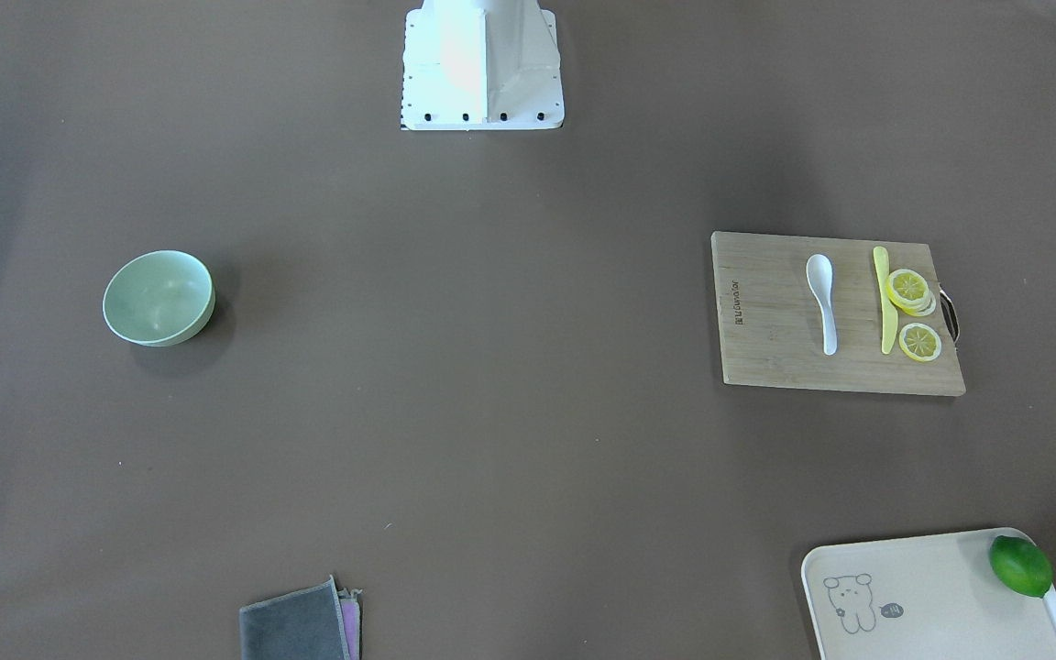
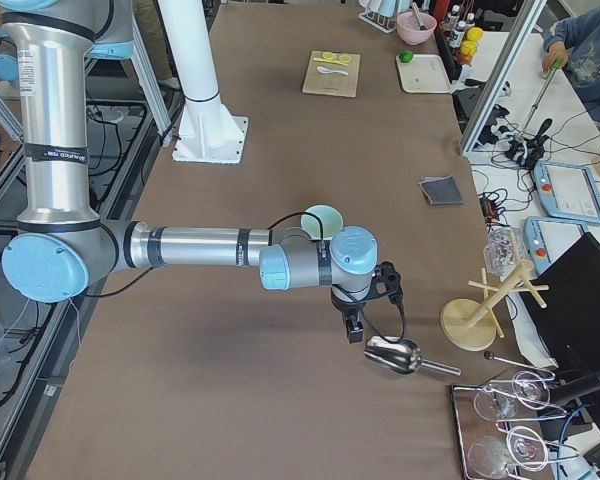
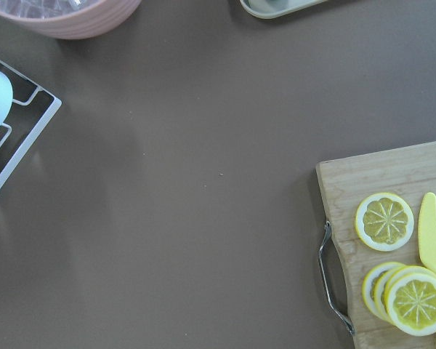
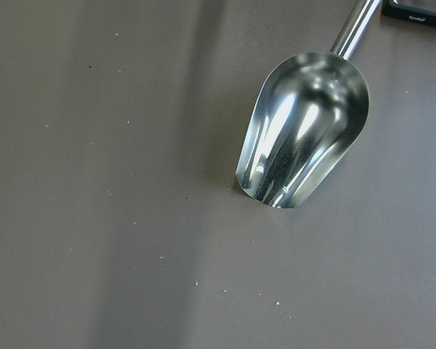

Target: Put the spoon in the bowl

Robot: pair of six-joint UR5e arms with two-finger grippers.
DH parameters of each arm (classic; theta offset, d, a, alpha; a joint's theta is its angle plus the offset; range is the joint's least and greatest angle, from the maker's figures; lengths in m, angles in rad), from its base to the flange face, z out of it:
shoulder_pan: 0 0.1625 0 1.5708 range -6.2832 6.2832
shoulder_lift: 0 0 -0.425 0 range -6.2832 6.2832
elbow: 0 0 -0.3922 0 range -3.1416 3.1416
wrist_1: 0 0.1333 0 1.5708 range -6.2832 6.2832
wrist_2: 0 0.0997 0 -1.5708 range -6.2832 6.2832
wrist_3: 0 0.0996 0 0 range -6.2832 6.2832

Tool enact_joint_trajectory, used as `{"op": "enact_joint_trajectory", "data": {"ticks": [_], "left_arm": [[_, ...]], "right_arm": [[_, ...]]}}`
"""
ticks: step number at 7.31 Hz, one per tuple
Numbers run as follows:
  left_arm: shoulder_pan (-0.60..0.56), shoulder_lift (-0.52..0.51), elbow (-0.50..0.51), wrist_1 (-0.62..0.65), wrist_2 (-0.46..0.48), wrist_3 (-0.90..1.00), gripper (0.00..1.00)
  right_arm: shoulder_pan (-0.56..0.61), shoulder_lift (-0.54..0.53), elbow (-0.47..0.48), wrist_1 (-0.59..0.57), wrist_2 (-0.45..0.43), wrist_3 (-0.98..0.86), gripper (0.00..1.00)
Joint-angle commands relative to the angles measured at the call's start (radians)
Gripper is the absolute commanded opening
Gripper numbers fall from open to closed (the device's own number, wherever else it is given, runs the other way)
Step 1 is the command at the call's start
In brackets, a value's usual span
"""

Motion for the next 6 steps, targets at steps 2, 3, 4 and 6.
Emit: {"op": "enact_joint_trajectory", "data": {"ticks": [2,3,4,6], "left_arm": [[0.006,0.027,-0.022,-0.008,-0.003,0.003,0.98],[0.006,0.035,-0.02,-0.01,-0.003,0.002,0.99],[0.006,0.042,-0.019,-0.01,-0.004,-0.006,0.99],[0.006,0.041,-0.023,-0.013,-0.005,-0.003,0.98]], "right_arm": [[0.0,-0.009,0.001,0.002,0.005,0.0,1.0],[0.0,-0.01,0.0,0.002,0.005,0.002,1.0],[0.0,-0.009,0.0,0.002,0.008,0.003,1.0],[0.0,-0.009,0.001,0.002,0.008,0.003,1.0]]}}
